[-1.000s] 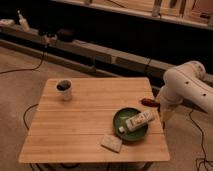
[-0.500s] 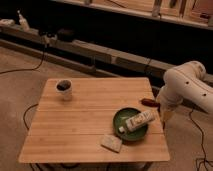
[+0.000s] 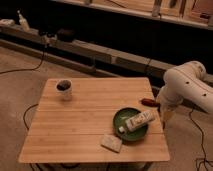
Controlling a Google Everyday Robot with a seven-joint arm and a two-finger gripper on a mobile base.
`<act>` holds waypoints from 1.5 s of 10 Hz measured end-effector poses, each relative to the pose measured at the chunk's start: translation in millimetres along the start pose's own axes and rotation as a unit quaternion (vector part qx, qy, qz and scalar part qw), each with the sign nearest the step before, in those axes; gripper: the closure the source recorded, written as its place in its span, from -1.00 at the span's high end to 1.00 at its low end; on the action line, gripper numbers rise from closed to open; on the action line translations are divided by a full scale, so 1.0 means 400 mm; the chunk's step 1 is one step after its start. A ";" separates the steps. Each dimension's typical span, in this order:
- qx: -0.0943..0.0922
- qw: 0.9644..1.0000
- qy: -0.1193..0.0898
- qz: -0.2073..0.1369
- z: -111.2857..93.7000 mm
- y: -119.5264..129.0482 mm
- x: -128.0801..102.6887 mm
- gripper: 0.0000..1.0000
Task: Pick up the ceramic cup
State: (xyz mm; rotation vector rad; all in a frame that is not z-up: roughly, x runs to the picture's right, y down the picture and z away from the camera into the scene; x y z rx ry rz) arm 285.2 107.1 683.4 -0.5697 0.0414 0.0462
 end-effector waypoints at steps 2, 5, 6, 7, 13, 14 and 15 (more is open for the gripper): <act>0.000 1.000 0.000 0.000 0.000 0.000 0.000 0.30; 0.000 1.000 0.000 0.000 0.000 0.000 0.000 0.30; 0.000 1.000 -0.001 0.000 0.001 -0.001 -0.001 0.30; -0.001 1.000 -0.003 -0.011 0.004 -0.005 -0.010 0.30; -0.007 0.957 -0.099 -0.272 0.015 -0.039 -0.430 0.30; -0.001 0.938 -0.115 -0.327 0.020 -0.044 -0.519 0.30; 0.004 0.925 -0.121 -0.359 0.026 -0.050 -0.572 0.30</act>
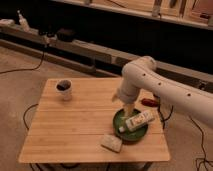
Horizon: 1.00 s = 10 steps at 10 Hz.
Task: Pick up the ceramic cup
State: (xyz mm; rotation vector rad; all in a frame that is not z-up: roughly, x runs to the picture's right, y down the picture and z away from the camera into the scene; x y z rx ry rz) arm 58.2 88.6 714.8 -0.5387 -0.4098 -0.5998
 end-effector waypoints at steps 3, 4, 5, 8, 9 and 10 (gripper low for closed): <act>0.003 1.000 -0.003 -0.030 0.013 -0.031 -0.026 0.30; 0.004 1.000 -0.004 -0.030 0.012 -0.030 -0.026 0.30; 0.004 1.000 -0.004 -0.031 0.012 -0.032 -0.028 0.30; 0.002 0.999 0.004 -0.042 0.021 -0.053 -0.004 0.30; 0.000 0.998 0.009 -0.062 0.032 -0.094 0.019 0.30; -0.001 0.996 0.014 -0.083 0.041 -0.127 0.032 0.30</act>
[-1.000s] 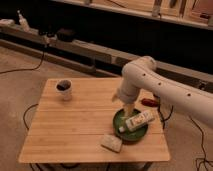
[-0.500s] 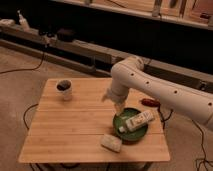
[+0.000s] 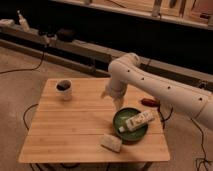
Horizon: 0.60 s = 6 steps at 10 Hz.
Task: Pick up the ceramic cup
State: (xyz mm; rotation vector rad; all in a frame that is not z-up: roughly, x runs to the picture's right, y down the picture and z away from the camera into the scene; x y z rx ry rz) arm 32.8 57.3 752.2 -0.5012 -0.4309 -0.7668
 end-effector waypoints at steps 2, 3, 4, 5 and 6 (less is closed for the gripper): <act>0.023 0.996 0.006 -0.082 0.013 -0.106 0.053 0.30; 0.049 0.991 0.005 -0.121 0.006 -0.156 0.067 0.30; 0.084 0.982 0.004 -0.170 -0.007 -0.214 0.076 0.30; 0.115 0.971 0.005 -0.212 -0.017 -0.263 0.079 0.30; 0.136 0.962 0.005 -0.238 -0.018 -0.297 0.074 0.30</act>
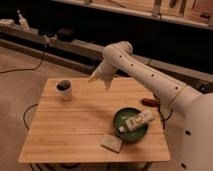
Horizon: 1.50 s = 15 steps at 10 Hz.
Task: Pick up the ceramic cup
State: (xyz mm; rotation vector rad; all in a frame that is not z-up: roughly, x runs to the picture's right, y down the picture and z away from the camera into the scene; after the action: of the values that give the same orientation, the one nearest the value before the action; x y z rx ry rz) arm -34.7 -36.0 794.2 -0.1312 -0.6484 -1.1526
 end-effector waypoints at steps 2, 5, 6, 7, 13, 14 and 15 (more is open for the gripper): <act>0.040 0.998 -0.006 -0.054 0.046 -0.068 -0.004 0.30; 0.034 0.995 -0.013 -0.093 0.138 -0.108 -0.018 0.30; 0.020 0.995 -0.006 -0.097 0.166 -0.115 -0.007 0.30; 0.010 0.995 0.002 -0.096 0.184 -0.122 0.005 0.30; -0.014 0.995 0.029 -0.089 0.218 -0.141 0.043 0.30; -0.013 0.996 0.028 -0.089 0.221 -0.144 0.041 0.30; -0.002 0.996 0.023 -0.091 0.229 -0.151 0.038 0.30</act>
State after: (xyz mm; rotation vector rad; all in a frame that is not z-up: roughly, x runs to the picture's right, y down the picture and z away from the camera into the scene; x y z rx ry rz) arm -121.4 -35.3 863.0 -0.0503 -0.6263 -1.3283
